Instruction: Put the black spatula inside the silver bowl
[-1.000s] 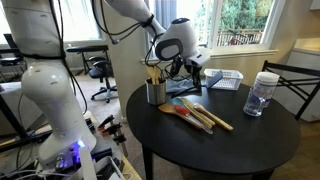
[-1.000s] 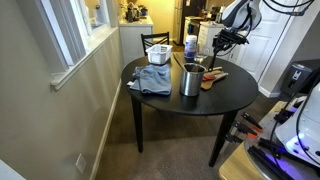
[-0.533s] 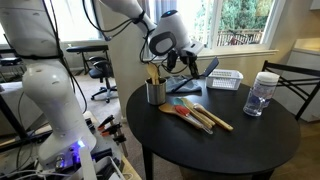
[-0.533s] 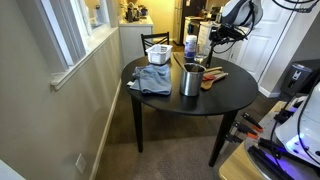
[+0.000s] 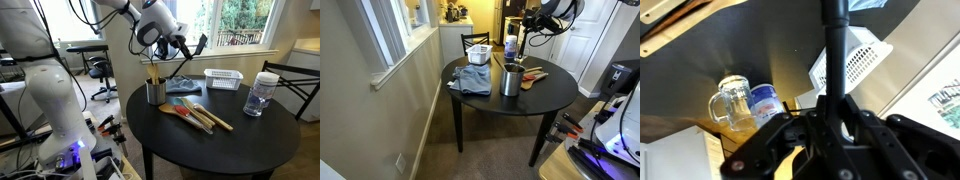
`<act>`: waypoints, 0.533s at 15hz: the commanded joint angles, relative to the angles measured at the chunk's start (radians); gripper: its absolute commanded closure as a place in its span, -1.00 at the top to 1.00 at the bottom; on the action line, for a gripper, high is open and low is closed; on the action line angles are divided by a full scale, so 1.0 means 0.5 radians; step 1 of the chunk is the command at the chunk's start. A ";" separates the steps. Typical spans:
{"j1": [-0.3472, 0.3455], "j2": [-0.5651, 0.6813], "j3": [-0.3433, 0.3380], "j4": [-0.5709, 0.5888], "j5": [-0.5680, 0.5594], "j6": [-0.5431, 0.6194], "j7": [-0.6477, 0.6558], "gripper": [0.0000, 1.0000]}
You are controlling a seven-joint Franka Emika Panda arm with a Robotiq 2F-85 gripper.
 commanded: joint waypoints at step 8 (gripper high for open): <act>0.458 -0.264 -0.100 -0.251 0.096 0.115 -0.236 -0.90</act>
